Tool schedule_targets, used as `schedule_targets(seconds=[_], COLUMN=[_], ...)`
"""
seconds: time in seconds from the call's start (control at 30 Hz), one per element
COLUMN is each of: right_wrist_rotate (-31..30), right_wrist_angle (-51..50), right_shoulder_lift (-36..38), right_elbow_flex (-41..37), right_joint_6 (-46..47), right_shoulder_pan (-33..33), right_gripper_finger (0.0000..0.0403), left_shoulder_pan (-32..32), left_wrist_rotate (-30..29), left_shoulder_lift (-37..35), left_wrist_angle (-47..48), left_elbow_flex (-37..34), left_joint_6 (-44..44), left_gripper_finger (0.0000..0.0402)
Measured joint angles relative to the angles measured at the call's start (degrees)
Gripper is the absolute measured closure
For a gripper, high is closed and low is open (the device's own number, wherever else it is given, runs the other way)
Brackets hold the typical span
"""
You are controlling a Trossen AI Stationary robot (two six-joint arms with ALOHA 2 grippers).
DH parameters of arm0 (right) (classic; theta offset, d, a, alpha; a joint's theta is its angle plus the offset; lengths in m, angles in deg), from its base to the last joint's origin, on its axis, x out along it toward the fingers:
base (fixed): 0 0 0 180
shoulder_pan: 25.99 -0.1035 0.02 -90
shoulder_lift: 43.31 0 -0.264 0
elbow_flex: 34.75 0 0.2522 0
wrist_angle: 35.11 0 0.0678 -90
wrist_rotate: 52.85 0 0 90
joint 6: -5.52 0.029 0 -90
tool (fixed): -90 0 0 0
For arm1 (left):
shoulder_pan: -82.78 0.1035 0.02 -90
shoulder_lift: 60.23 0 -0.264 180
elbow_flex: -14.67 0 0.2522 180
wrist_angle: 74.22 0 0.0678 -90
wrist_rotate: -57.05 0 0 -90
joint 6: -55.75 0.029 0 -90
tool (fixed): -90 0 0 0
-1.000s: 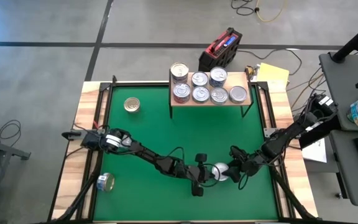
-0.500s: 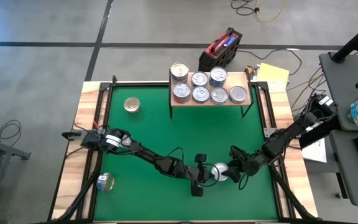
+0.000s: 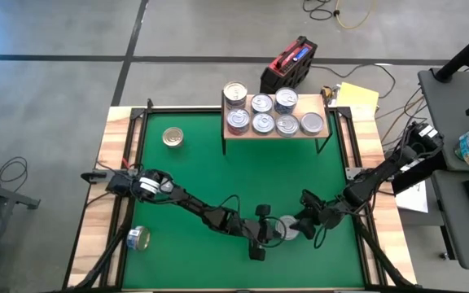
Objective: Stack canned seafood by type on shelf
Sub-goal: Stack the green tuna can on top of the other green tuna can on the shelf
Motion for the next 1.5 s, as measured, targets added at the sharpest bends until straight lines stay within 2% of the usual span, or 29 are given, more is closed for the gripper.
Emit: schedule_targets(seconds=[0.2, 0.57, 0.67, 0.97, 1.13, 1.5], right_wrist_rotate=[-1.4, -3.5, -4.1, -2.5, -2.0, -0.9], right_wrist_angle=[0.1, 0.1, 0.1, -1.7, -4.3, -13.0], right_shoulder_lift=[0.0, 0.0, 0.0, 0.0, 1.0, 10.6], right_elbow_flex=[0.0, 0.0, 0.0, 0.0, 0.1, 0.1], right_joint_6=[-0.8, -3.0, -3.7, -4.1, -1.1, 4.5], right_shoulder_pan=[0.0, 0.1, 0.1, 0.0, 0.0, 0.0], right_gripper_finger=[0.0177, 0.0350, 0.0384, 0.0391, 0.0391, 0.0390], left_shoulder_pan=[0.0, 0.1, 0.1, 0.3, 0.4, 0.5], left_wrist_rotate=[-0.1, -0.9, -1.0, -1.8, -2.2, -2.2], left_shoulder_lift=[0.0, 0.2, 0.1, -0.4, -0.7, -0.8], left_wrist_angle=[-0.3, -2.3, -2.4, -2.3, -0.3, 2.1], left_elbow_flex=[0.0, -0.1, -0.1, -0.1, 0.0, 0.1], left_joint_6=[0.2, 2.0, 2.0, 2.5, 3.4, 2.1], left_gripper_finger=[0.0402, 0.0402, 0.0402, 0.0402, 0.0402, 0.0402])
